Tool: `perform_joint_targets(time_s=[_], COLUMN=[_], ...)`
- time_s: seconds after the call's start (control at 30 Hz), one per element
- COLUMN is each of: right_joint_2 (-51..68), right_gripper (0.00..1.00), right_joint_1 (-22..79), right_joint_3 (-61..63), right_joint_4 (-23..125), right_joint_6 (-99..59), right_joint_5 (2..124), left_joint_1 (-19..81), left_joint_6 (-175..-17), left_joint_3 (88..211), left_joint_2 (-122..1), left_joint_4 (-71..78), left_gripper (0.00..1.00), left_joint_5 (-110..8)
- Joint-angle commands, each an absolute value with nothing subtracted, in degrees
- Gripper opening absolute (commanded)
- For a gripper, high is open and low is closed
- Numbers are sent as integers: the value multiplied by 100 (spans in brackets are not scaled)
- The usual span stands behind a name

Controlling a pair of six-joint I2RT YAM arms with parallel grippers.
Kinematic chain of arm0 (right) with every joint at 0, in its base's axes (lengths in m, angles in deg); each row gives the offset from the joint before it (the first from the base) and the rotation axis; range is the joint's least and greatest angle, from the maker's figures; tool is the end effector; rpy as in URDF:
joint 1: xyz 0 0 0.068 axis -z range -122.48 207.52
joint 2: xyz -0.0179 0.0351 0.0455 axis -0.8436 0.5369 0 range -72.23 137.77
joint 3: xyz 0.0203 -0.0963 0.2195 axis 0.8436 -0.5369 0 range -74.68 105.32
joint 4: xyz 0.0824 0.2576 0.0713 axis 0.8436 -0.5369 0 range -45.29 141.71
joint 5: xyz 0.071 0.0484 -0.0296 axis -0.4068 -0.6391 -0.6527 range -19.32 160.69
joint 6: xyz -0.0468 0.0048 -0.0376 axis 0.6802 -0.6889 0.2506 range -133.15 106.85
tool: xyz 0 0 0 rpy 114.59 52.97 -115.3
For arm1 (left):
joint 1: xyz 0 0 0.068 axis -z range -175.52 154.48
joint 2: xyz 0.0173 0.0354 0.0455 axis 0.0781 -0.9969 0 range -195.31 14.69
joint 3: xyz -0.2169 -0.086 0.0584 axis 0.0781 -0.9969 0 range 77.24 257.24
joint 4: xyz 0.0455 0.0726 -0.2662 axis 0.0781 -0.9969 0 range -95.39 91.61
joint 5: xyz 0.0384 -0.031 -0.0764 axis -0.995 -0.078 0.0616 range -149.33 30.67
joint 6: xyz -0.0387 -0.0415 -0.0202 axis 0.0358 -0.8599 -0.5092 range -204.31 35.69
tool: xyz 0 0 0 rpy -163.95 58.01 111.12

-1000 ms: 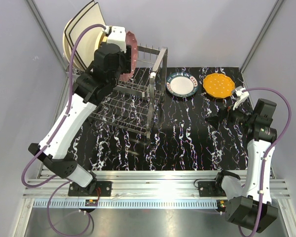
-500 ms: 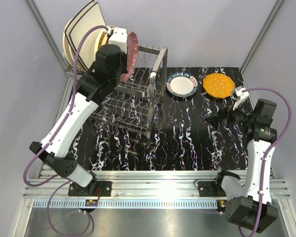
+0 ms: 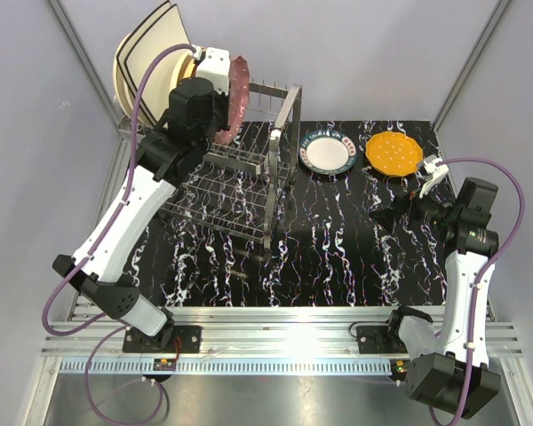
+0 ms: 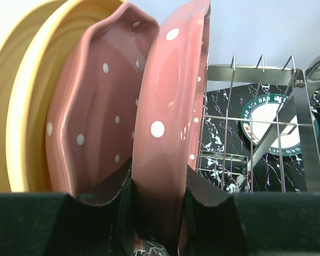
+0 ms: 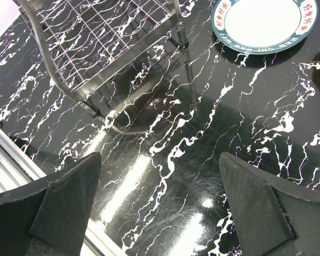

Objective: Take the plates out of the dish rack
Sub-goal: Grab a plate with the left arm

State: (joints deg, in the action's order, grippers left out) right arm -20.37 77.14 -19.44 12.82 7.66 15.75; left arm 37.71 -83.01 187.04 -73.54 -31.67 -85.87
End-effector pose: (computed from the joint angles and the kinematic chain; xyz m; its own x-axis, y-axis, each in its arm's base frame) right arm 0.2186 -0.0392 0.3125 -0.3568 -0.0895 -0.9299 -0.6007 0.7843 0.1550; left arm 0.3022 -0.1741 0.4737 -0.1668 0.1335 -0.9769 0.1280 0.9853 0.1128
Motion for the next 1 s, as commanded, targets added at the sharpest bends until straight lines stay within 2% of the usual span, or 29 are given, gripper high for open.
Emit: perform_joint_targets(time_s=[0.0,0.3,0.97], right_joint_2=[-2090,-2090,-2072], right_gripper=[100,100,100], right_joint_1=[7704,7704,7704], right_joint_3=[-1922,-1914,-1923], right_joint_4=[1286,1295,1304], right_joint_6=[873,873,882], right_joint_5=[1558,1549,1549], left_joint_1=[3630,3621,3630], left_joint_6=[-8079,-8088,-7693], left_joint_3=[19018,19361,19282], left_joint_2=[-7030,-6978,-6688], left_joint_4=[-2037,-1967,-1457], left_gripper=[0,0,0], left_joint_5=[-8535,-8420,-8332])
